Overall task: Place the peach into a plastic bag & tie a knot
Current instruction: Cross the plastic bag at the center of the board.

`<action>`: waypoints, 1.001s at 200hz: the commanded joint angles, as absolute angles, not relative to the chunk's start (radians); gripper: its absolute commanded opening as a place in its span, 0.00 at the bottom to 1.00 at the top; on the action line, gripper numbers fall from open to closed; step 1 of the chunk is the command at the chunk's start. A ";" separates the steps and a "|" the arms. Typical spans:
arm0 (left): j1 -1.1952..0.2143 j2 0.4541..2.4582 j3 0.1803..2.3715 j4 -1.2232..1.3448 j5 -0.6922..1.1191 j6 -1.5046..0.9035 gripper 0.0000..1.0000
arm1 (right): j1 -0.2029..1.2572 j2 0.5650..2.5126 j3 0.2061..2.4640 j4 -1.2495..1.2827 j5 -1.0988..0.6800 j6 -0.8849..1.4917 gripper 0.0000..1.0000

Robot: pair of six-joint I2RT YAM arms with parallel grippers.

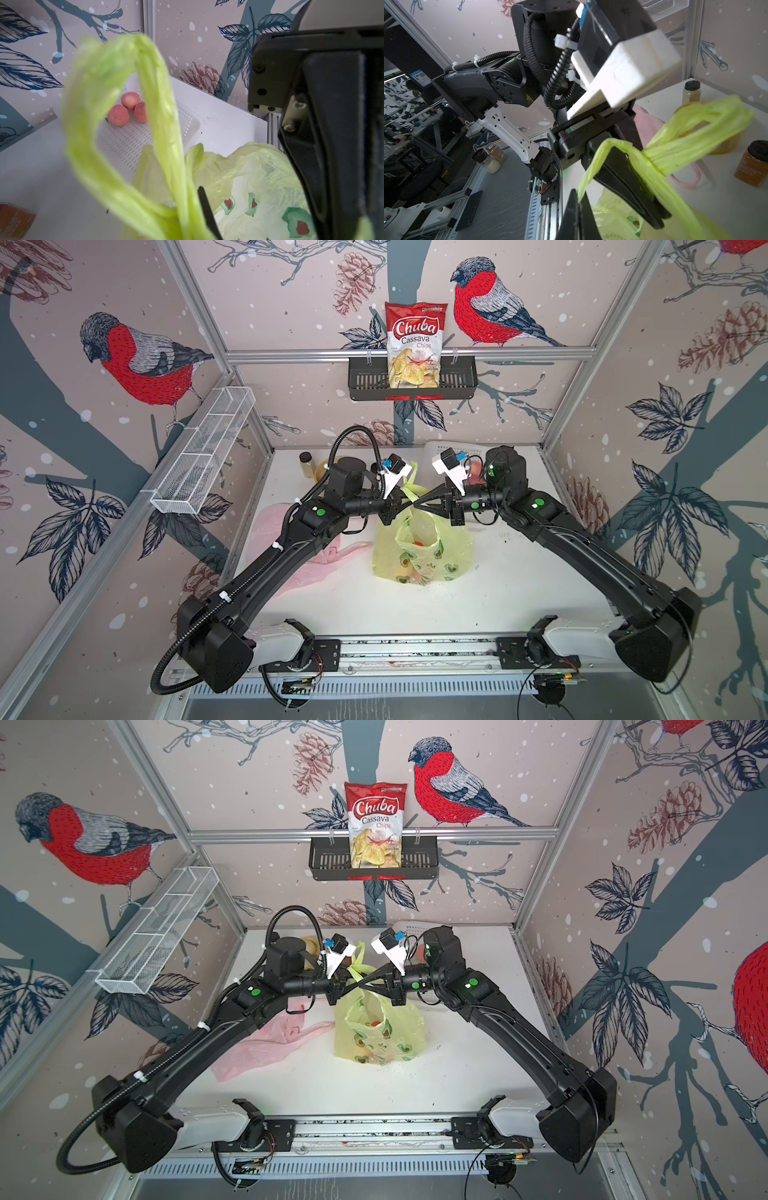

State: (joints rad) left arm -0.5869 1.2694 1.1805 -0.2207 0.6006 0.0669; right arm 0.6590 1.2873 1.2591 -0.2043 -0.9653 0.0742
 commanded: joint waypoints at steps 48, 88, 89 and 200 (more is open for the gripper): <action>-0.589 1.226 1.137 -0.109 0.609 0.080 0.12 | 0.647 1.226 1.225 -0.190 -0.981 0.095 0.00; -0.605 1.217 1.144 -0.064 0.675 0.036 0.15 | 0.652 1.278 1.250 -0.204 -0.940 0.115 0.28; -0.607 1.218 1.145 -0.064 0.675 0.036 0.15 | 0.652 1.279 1.252 -0.204 -0.940 0.115 0.28; -0.632 1.236 1.174 -0.137 0.598 0.035 0.14 | 0.731 1.306 1.466 -0.295 -0.870 0.100 0.02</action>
State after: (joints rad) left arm -0.6319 1.2270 1.1545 -0.1238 0.6014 0.0311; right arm 0.7101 1.3289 1.4117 -0.3069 -0.8841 0.1253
